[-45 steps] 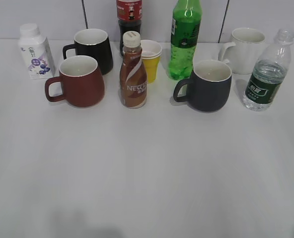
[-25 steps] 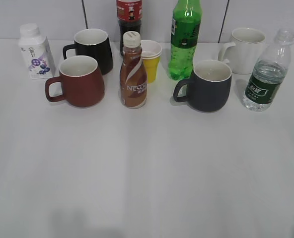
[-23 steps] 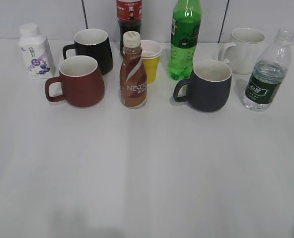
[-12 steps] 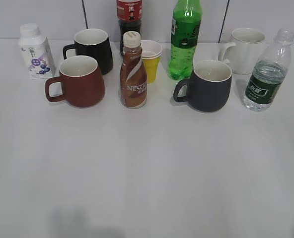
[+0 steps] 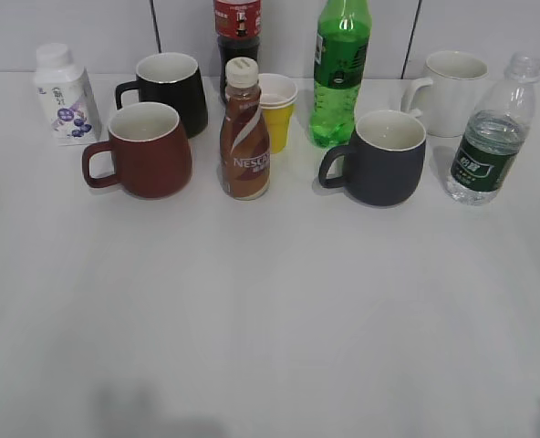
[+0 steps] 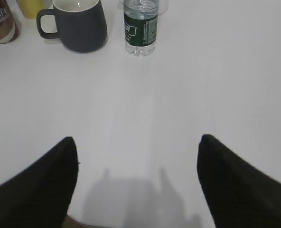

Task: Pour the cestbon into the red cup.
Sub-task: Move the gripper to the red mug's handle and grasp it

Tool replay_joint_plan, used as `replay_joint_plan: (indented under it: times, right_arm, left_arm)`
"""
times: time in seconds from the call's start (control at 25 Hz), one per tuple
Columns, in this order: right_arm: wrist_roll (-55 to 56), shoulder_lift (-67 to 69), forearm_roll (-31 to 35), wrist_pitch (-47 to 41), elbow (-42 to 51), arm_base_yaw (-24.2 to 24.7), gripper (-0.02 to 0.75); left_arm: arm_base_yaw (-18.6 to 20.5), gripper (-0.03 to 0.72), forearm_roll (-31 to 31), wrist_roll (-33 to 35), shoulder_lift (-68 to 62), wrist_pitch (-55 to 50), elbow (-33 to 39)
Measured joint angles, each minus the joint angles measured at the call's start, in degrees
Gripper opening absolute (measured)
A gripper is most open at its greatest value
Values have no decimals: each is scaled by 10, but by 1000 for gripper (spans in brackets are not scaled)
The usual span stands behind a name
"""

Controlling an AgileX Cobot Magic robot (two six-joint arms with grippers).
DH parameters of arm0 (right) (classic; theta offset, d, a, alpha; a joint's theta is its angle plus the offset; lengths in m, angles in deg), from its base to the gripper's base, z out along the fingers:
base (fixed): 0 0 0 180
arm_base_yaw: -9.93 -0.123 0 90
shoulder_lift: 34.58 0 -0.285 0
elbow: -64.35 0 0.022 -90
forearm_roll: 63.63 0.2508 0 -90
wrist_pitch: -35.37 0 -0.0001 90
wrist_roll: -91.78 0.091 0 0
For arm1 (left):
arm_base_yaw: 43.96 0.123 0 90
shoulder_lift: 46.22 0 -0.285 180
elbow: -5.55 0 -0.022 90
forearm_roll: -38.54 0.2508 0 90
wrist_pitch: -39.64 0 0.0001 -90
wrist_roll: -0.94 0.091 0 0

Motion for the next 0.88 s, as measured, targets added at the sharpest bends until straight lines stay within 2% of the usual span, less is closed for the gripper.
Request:
replay_joint_plan:
  times: [0.2, 0.4, 0.6, 0.68, 0.88]
  right_arm:
    - [0, 5, 9, 41, -2, 0, 587]
    - [0, 38, 19, 180, 10, 0, 587]
    - [0, 93, 20, 303, 45, 0, 587]
    - [0, 123, 19, 350, 55, 0, 587]
    - [0, 200, 19, 448, 65, -1, 587]
  left_arm:
    - [0, 235, -1, 0, -9, 111, -1]
    - [0, 237, -13, 0, -65, 260, 35]
    - [-1, 244, -37, 0, -205, 381, 50]
    - [-8, 264, -44, 0, -270, 428, 50]
    - [-46, 372, -49, 0, -447, 549, 50]
